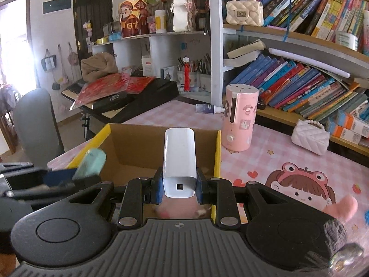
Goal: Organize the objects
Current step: 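Carry the white charger and mint-green item with both tools over the yellow box, then lower both held items into the yellow box and open both tools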
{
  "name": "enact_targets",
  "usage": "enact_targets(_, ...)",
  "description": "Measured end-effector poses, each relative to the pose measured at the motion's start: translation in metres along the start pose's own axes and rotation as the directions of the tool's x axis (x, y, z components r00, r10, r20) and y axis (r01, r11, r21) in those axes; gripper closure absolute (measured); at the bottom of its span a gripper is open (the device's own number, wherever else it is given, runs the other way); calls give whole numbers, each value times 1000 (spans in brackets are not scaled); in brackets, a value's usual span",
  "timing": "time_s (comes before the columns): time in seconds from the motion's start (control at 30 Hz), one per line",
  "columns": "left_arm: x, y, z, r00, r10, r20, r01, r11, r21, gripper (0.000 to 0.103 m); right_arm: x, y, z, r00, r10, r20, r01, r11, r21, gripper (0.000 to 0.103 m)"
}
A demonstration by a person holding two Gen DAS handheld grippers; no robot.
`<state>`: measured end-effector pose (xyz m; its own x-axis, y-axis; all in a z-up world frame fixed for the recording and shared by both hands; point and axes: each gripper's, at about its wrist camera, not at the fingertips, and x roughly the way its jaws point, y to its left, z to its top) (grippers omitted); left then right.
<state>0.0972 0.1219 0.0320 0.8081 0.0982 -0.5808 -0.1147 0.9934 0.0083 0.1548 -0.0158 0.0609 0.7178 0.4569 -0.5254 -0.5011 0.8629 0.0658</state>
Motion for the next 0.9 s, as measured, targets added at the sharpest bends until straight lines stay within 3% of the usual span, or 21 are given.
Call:
enact_targets(0.27,31,-7,-9,993,26,-115,-26,1000,7,80,42,-1,-1,994,70,-86,-76,995,-68,79)
enact_targets(0.9,57,-3,-6,978,78,-195,-87,996,-35,78,99,9,-8,957,151,-246,-201,961,-190,79)
